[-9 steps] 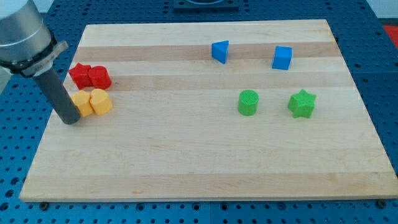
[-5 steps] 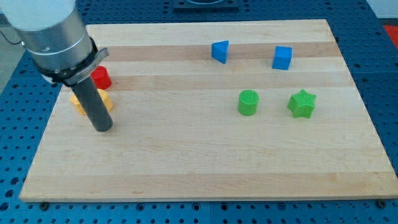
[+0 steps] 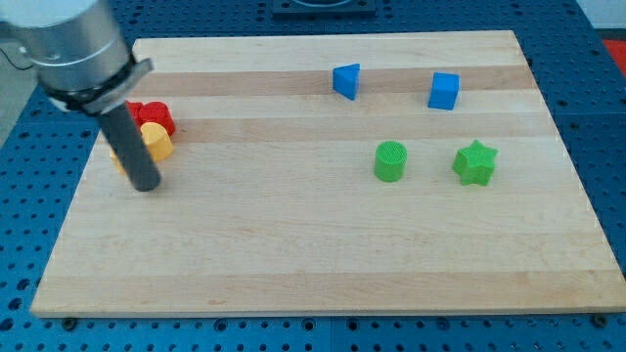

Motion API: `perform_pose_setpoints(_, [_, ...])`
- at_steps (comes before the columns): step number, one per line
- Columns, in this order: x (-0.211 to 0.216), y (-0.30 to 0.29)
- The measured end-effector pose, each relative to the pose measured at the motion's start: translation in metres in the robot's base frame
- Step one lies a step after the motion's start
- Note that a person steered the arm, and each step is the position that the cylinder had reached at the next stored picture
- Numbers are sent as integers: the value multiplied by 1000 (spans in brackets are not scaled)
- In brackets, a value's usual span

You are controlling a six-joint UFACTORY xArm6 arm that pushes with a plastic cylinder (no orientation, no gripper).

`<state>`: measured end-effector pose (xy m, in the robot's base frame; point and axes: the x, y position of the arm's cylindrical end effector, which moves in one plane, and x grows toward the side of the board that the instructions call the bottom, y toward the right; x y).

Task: Place the yellow heart below the red circle

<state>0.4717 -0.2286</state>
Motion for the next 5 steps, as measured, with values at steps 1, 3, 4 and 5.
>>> perform_pose_setpoints(1, [-12, -45])
perform_pose_setpoints(3, [-6, -56])
perform_pose_setpoints(4, [16, -28])
perform_pose_setpoints(5, [5, -8])
